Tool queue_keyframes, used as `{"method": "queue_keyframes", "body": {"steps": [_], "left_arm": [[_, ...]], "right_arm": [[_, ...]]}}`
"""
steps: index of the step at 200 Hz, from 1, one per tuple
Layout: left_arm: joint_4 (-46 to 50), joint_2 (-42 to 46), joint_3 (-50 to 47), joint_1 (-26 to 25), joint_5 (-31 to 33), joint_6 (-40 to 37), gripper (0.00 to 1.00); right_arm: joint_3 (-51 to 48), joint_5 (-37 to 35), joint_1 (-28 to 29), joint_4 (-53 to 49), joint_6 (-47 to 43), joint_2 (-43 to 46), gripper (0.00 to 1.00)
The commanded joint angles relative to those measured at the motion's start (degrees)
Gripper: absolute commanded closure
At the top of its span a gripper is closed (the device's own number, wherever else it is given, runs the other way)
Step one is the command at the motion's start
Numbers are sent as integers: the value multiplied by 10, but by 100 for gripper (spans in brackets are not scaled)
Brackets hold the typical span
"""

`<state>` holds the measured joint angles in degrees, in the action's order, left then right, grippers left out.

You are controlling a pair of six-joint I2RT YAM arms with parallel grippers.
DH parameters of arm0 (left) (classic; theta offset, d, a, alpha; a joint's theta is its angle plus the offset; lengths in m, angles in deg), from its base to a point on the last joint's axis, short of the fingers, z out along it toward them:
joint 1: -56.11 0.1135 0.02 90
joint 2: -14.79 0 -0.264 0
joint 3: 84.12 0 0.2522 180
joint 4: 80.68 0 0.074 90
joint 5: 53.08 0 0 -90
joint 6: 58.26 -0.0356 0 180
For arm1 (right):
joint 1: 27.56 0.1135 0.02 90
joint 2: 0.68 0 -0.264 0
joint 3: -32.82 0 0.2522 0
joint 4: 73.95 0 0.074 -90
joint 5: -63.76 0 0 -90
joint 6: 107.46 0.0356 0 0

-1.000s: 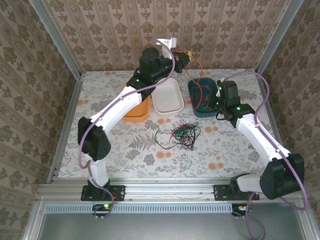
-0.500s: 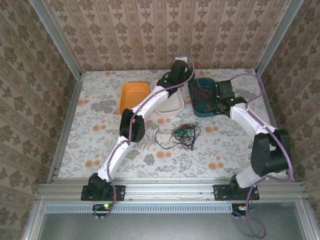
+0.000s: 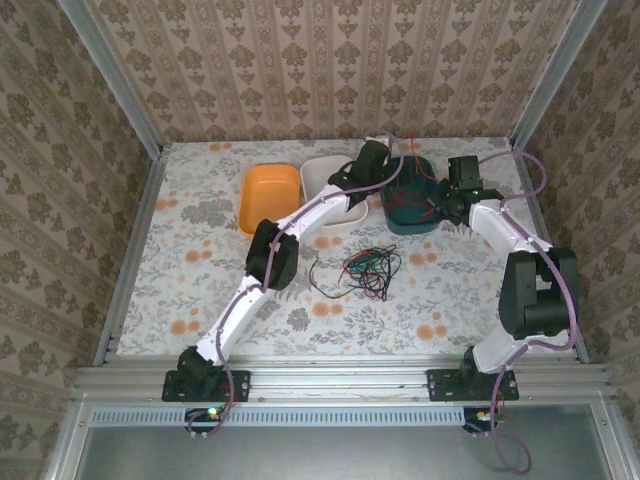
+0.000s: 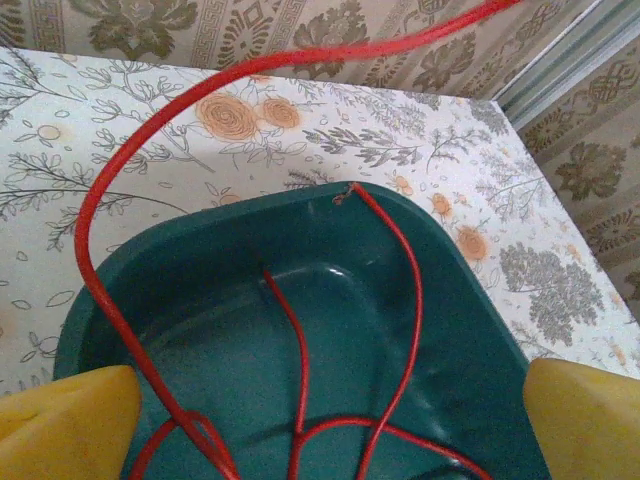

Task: Untangle the cables

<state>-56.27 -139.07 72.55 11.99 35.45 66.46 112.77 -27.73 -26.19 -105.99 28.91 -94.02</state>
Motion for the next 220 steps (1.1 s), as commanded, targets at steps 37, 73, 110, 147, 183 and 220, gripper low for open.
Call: {"method": "queue_keyframes", "body": {"steps": [37,73,110,147,183,220], "left_arm": [[-73,229,-248,16,39,12,0],[-123,339,-395,30,57,17,0],[-120,428,-528,35,95,10,0],[-127,484,-636,32,112,40,0],[-116,511,-686,23,131,46,0],[-115,533,-714,21,145,53,0]], "right_arm": [[17,-35,-11,-67,-10,25,100],[19,-12,-11,-79,-34,30,100],[18,34,-11,-140,-38,46,100],[17,100,-11,-197,-21,52,100],[48,151,-12,-228,1,28,100],[94,147,-12,-191,35,-23,100]]}}
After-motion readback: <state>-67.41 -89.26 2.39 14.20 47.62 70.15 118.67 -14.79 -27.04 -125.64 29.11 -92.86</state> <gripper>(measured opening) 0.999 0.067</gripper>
